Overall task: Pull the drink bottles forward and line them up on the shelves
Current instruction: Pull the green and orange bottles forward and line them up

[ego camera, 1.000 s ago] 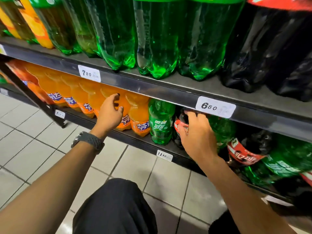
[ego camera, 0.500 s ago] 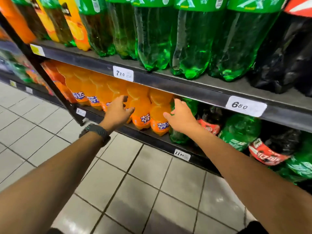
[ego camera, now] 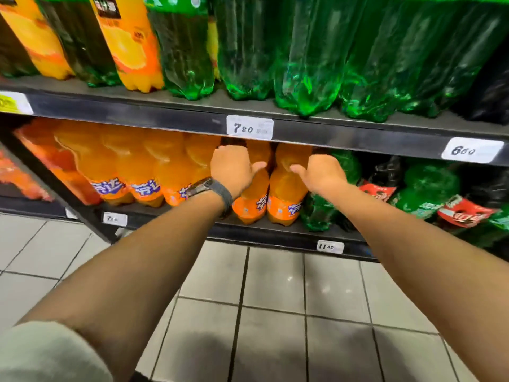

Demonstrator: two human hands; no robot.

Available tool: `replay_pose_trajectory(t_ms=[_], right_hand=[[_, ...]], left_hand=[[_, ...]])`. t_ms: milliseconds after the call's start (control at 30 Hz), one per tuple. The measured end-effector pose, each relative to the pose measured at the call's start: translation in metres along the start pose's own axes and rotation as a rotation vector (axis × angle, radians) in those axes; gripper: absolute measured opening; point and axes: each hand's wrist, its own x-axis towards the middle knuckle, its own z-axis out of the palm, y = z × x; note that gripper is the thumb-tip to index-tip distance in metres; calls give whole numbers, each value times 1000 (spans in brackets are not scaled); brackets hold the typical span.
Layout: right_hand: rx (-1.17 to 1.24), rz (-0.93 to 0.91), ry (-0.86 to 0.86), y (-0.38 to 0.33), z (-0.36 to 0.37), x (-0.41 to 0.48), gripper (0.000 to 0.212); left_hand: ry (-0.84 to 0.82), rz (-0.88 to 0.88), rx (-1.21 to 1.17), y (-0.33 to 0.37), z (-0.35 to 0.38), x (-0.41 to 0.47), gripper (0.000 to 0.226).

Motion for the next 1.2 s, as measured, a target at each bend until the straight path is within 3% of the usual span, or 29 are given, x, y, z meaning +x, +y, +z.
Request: replay_pose_trajectory(t_ms=[267, 467, 633, 767, 900, 1000, 1100, 1200], right_hand=[[-73, 187, -17, -29, -7, 0, 63], [-90, 223, 17, -34, -3, -2, 70], [-39, 122, -220, -17, -15, 7, 64], [-124, 149, -296, -21, -19, 15, 69], [-116, 285, -208, -23, -20, 11, 91], [-94, 262, -95, -24, -13, 7, 82], [-132, 240, -92, -32, -9, 7, 72], [-160, 237, -116, -39, -7, 8, 77]], left_hand=[[-134, 172, -64, -28, 1, 22, 58], [-384, 183, -129, -42, 2, 38, 60], [-538, 141, -86, -59, -1, 45, 61], [-615, 137, -75, -49, 1, 46, 63], [-624, 45, -269, -45, 7, 46, 80], [-728, 63, -248, -53, 7, 54, 78], [-796, 140, -185, -64, 0, 60, 64], [-740, 163, -257, -66, -1, 52, 59]])
